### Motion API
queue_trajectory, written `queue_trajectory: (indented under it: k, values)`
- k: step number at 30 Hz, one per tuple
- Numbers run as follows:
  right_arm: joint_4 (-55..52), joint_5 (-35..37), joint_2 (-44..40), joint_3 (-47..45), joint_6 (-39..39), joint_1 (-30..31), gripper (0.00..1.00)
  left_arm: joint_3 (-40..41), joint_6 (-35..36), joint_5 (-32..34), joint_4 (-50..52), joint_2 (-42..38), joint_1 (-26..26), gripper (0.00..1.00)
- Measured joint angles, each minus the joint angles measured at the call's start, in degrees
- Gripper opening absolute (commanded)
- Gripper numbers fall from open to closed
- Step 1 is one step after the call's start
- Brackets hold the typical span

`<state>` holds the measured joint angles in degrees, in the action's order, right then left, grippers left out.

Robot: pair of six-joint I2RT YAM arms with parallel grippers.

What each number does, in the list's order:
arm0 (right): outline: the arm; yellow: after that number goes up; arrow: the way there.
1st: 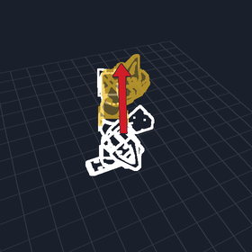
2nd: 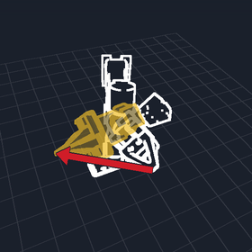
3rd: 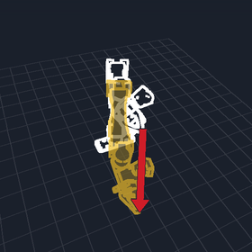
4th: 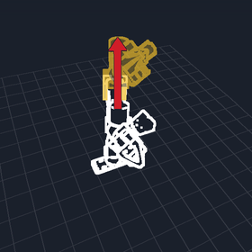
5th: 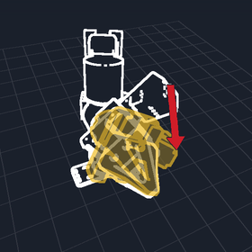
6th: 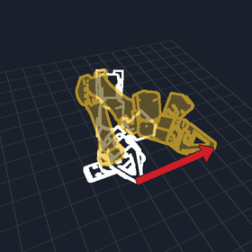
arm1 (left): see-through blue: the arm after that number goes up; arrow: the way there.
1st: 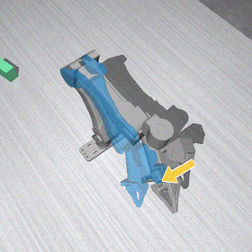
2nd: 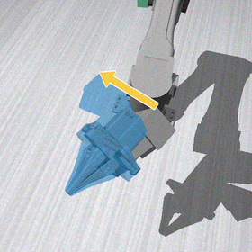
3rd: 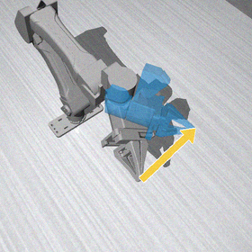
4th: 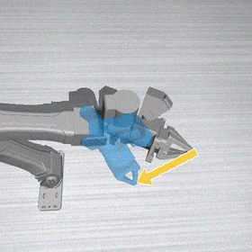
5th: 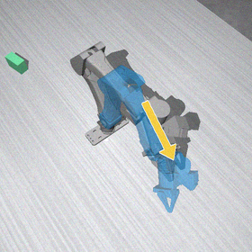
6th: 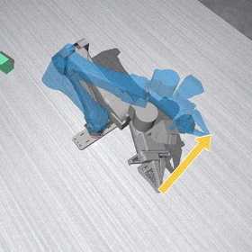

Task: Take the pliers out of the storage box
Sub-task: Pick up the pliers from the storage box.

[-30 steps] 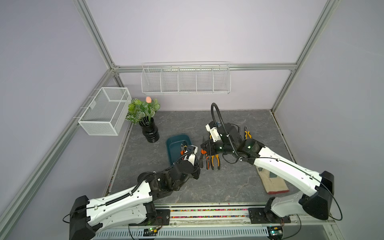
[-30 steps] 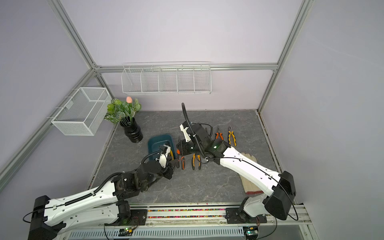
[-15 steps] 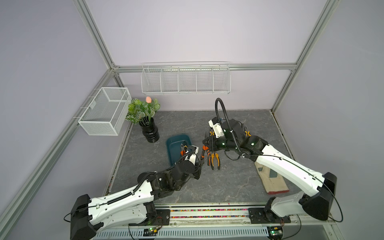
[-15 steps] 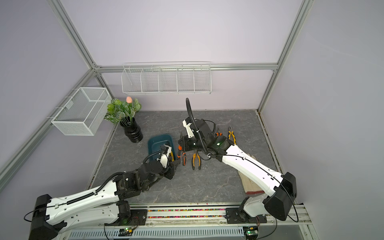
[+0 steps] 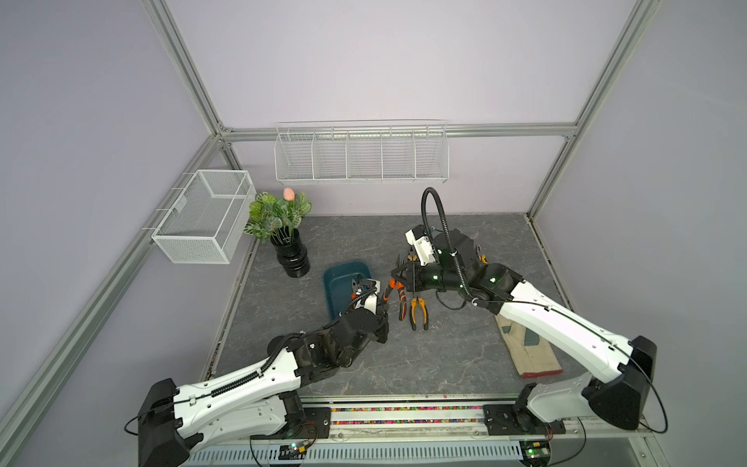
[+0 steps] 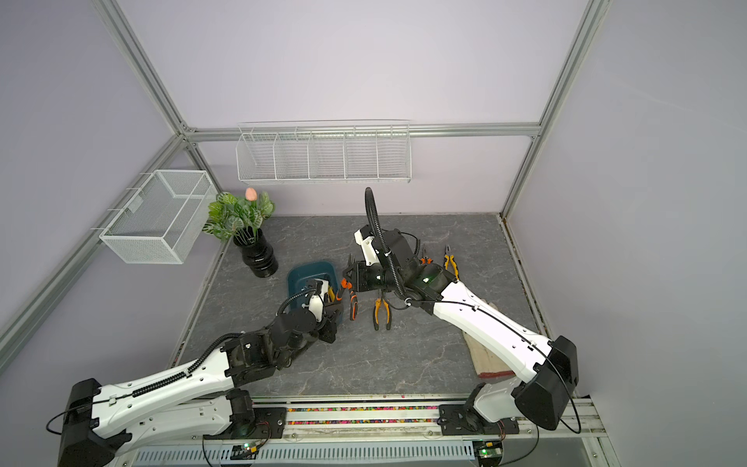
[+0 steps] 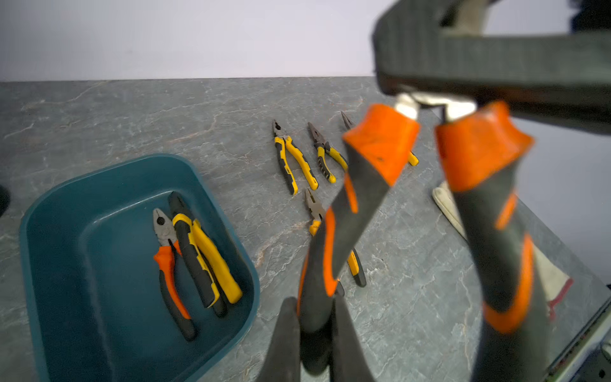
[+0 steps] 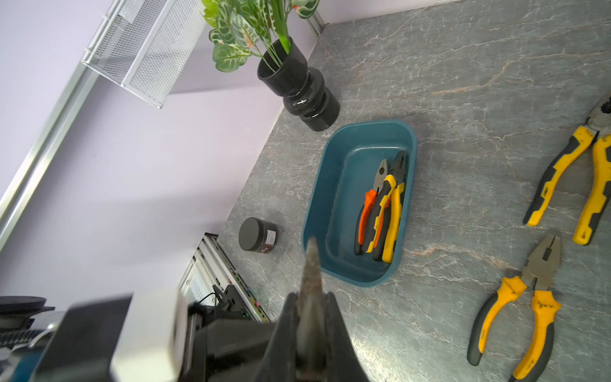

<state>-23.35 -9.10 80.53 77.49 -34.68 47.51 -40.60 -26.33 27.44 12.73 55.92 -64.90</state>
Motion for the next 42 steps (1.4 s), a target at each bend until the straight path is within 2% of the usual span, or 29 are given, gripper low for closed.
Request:
queue_trajectory:
  k: [4,5,7,9,12,22,29,32,35,42]
  values:
    - [-0.07,0.02,0.0,-0.13,0.0,0.0,0.07,0.0,0.0,-0.09,0.24,0.0,-0.09,0.0]
    - [-0.04,0.0,0.0,-0.15,0.0,0.0,0.06,0.0,0.0,-0.13,0.28,0.02,-0.07,0.04]
    - [-0.07,-0.04,0.0,-0.26,-0.02,0.0,0.06,0.0,0.09,-0.31,0.46,0.02,-0.09,0.25]
    - [-0.02,-0.04,0.07,-0.35,0.07,0.02,0.06,0.0,0.96,-1.2,0.37,0.07,-0.35,0.4]
    - [-0.28,0.33,0.35,-0.42,0.44,0.31,0.07,0.0,1.6,-2.38,0.33,0.13,-1.05,0.46]
    - [-1.64,3.19,1.25,-0.39,2.58,2.36,0.07,0.0,1.99,-3.15,1.42,0.24,-1.11,0.44]
    - [-3.56,5.35,1.88,-0.35,4.28,3.02,0.07,0.0,2.67,-3.5,1.14,0.26,-1.11,0.24]
    - [-3.61,5.68,1.9,-0.35,4.39,3.02,0.07,0.0,2.84,-3.78,0.76,0.39,-1.11,0.25]
    - [-3.61,5.92,1.9,-0.35,4.55,3.02,0.07,0.0,2.67,-4.28,0.61,0.68,-1.11,0.39]
    - [-3.65,6.12,1.9,0.0,4.57,3.02,0.07,0.0,2.86,-4.79,0.59,0.74,-1.11,0.38]
